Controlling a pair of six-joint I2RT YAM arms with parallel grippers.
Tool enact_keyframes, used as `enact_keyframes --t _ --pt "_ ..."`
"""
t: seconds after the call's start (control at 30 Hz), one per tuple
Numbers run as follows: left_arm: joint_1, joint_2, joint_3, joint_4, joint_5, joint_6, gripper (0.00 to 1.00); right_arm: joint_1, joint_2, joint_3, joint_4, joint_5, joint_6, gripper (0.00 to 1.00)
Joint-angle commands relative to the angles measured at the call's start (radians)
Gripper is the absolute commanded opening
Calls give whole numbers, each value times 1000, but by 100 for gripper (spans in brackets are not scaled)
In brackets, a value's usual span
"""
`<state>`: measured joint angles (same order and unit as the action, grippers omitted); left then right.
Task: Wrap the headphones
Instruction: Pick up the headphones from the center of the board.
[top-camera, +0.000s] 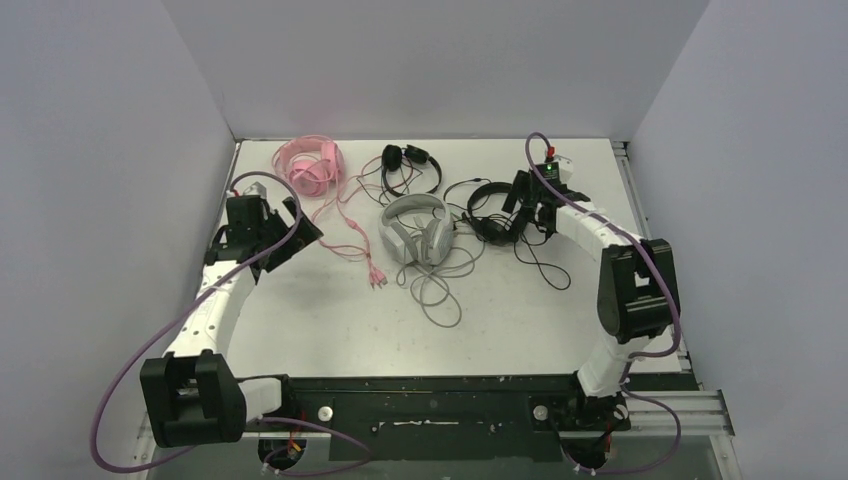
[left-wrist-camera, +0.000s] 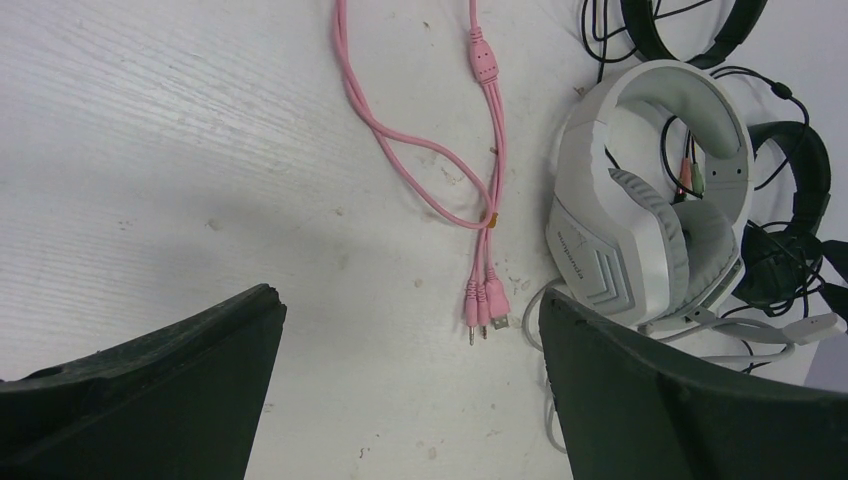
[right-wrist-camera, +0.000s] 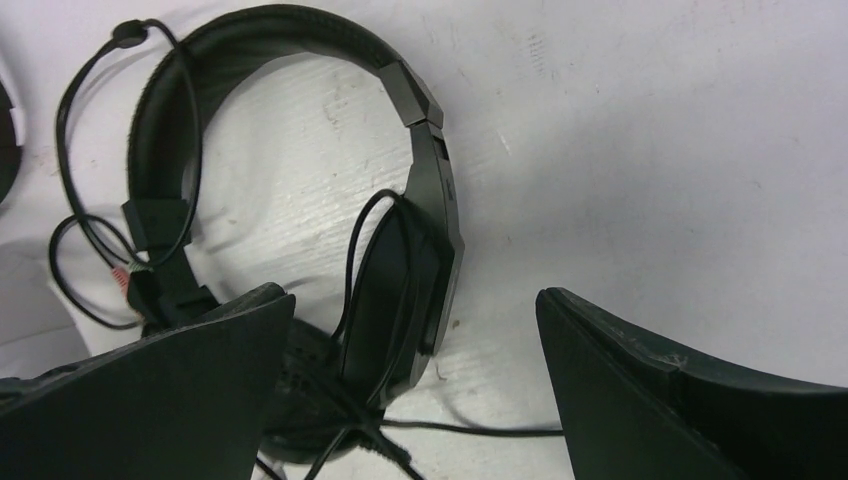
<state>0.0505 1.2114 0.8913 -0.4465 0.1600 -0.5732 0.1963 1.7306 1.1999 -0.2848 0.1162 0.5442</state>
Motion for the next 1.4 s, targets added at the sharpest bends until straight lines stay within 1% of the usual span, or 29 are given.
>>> enact_keyframes --t 0.0,0.1,0.13,0.17,0.2,0.27,0.33,0.37,0.4,0.5,0.6,0.7,0.83,0.9,1.0,1.07,1.13,1.23,1.3,1.37 --pt "3 5 30 72 27 12 97 -22 70 81 33 -22 29 95" --pt "1 7 22 126 81 27 97 -26 127 118 29 -70 15 92" --pt "1 11 19 148 111 29 97 -36 146 134 4 -59 22 92" --pt "0 19 18 164 131 29 97 -63 160 148 -26 -51 39 88" --pt "-4 27 18 178 143 26 97 -105 169 145 -39 -79 64 82" --pt "-15 50 20 199 145 22 97 -226 168 100 -3 -215 112 69" --pt "-38 79 21 229 133 13 97 -329 152 43 68 -308 145 49" --pt "-42 96 25 245 126 6 97 -370 143 29 90 -311 151 45" --pt "-80 115 34 258 118 -1 97 -389 137 31 80 -291 148 45" --pt "-156 195 74 297 77 -7 97 -406 112 78 26 -161 122 46" --pt "-207 281 129 326 64 -22 97 -406 79 93 19 -106 93 58" --pt "-236 372 199 326 68 -20 95 -390 32 74 37 -101 51 69" --pt "-246 495 326 265 93 46 94 -304 -68 37 37 -38 -14 80" --pt "-246 550 416 193 71 85 94 -252 -125 27 9 10 -43 85" --pt "-252 633 518 128 51 148 94 -180 -217 9 -10 45 -89 91" --pt "-266 694 602 73 43 190 94 -150 -264 -15 -10 13 -110 92" --pt "-287 761 698 -13 22 233 94 -133 -309 -47 2 -45 -125 92" --pt "-316 848 816 -97 0 269 91 -112 -370 -102 34 -155 -137 91" --pt "-333 893 868 -137 -3 280 87 -89 -399 -129 42 -201 -136 91" --pt "-355 920 898 -169 -19 285 85 -63 -420 -141 36 -224 -138 90"
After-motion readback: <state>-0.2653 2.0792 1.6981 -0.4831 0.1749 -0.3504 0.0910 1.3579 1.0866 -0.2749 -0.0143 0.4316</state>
